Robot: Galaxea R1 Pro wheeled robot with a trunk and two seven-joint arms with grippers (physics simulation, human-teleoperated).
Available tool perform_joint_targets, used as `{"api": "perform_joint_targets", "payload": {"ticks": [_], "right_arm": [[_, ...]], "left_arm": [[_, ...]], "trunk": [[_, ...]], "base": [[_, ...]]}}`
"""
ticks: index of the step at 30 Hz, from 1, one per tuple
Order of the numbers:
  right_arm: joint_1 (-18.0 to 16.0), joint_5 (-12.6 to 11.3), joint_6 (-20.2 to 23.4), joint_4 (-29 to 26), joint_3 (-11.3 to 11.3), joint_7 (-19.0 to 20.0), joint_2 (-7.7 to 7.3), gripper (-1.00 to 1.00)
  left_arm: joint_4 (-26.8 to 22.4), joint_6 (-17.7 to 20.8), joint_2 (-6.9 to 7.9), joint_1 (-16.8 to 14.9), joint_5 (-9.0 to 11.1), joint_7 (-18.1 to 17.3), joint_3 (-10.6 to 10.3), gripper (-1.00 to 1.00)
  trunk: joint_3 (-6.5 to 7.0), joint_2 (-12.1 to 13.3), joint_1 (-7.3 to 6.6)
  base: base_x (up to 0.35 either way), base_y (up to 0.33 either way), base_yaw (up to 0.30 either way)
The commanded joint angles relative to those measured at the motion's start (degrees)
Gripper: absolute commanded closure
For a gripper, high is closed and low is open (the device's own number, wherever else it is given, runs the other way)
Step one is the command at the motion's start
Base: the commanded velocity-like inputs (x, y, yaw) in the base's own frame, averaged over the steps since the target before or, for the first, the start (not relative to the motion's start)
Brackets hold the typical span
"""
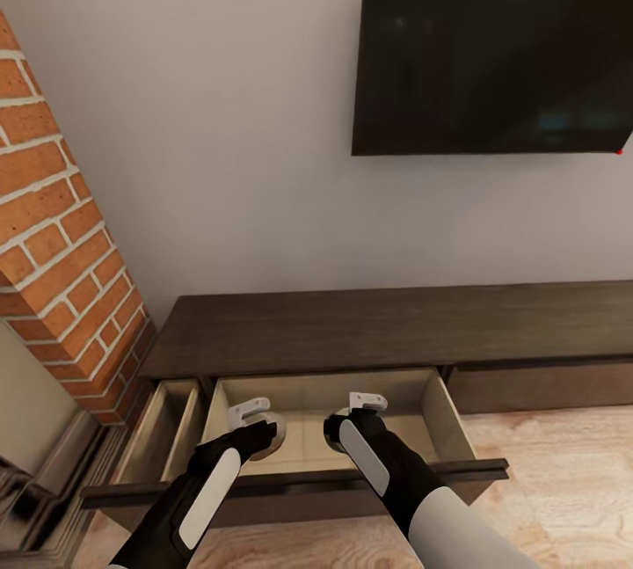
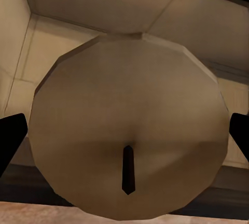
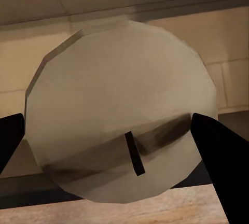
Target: Place each of the two pumpkins and all three candles from the living room inside a cabinet in the living room (use any cabinet), then make sure every cabinet is closed, and position the cauldron so it is next to a table in the living room.
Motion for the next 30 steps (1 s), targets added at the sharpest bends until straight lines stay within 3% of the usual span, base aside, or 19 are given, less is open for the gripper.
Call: {"api": "perform_joint_targets", "payload": {"ticks": [1, 20, 30], "right_arm": [[0.0, 0.0, 0.0, 0.0, 0.0, 0.0, 0.00, 1.00], [0.0, 0.0, 0.0, 0.0, 0.0, 0.0, 0.00, 1.00], [0.0, 0.0, 0.2, 0.0, 0.0, 0.0, 0.00, 1.00]], "left_arm": [[0.0, 0.0, 0.00, 0.0, 0.0, 0.0, 0.0, 1.00], [-0.2, 0.0, 0.33, 0.0, 0.0, -0.1, 0.3, 1.00], [-0.6, 1.2, 0.21, 0.0, 0.1, 0.9, 0.6, 1.00]], "trunk": [[-0.18, -0.4, 0.22], [-0.36, -0.8, 0.44], [-2.16, -4.8, 2.64]], "base": [[0.000, 0.000, 0.000], [0.062, 0.000, 0.000], [0.003, 0.000, 0.000]]}}
